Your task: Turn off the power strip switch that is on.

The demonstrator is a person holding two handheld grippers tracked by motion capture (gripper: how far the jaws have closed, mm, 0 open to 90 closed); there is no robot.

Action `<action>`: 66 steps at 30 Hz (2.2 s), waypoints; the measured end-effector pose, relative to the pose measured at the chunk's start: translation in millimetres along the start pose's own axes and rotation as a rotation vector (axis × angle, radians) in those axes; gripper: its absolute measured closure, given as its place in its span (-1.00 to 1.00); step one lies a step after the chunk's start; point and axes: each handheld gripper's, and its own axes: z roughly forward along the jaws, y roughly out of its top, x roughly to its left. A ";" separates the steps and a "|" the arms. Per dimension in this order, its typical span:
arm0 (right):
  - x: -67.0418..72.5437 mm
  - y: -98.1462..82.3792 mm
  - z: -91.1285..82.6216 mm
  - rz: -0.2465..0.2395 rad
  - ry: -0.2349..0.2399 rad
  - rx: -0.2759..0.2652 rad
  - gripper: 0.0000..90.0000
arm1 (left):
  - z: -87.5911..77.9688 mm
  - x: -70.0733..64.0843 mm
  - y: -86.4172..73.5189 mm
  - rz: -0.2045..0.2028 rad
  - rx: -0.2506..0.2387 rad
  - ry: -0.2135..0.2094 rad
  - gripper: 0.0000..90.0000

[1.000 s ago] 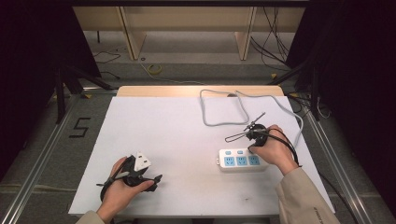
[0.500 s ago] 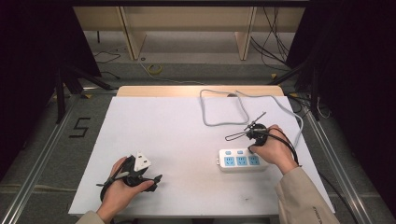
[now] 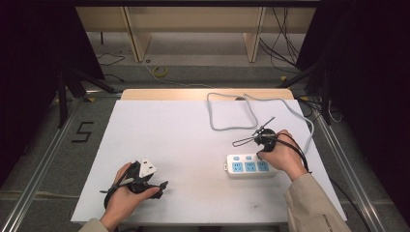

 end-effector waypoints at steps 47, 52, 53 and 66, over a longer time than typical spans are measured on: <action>-2.3 -2.6 -1.1 0.035 0.012 -0.018 1.00 | 1.0 0.1 -0.1 0.000 0.001 -0.004 -0.63; -2.4 -3.3 -4.2 0.046 0.015 -0.042 1.00 | 1.0 -0.1 0.0 0.000 0.001 -0.005 -0.63; -2.6 -3.3 -4.6 0.044 0.019 -0.039 1.00 | 1.0 -0.1 -0.1 0.000 0.001 -0.005 -0.63; 1.1 -5.8 -11.5 0.037 0.023 -0.042 1.00 | 0.7 0.0 -0.1 0.000 0.000 -0.004 -0.63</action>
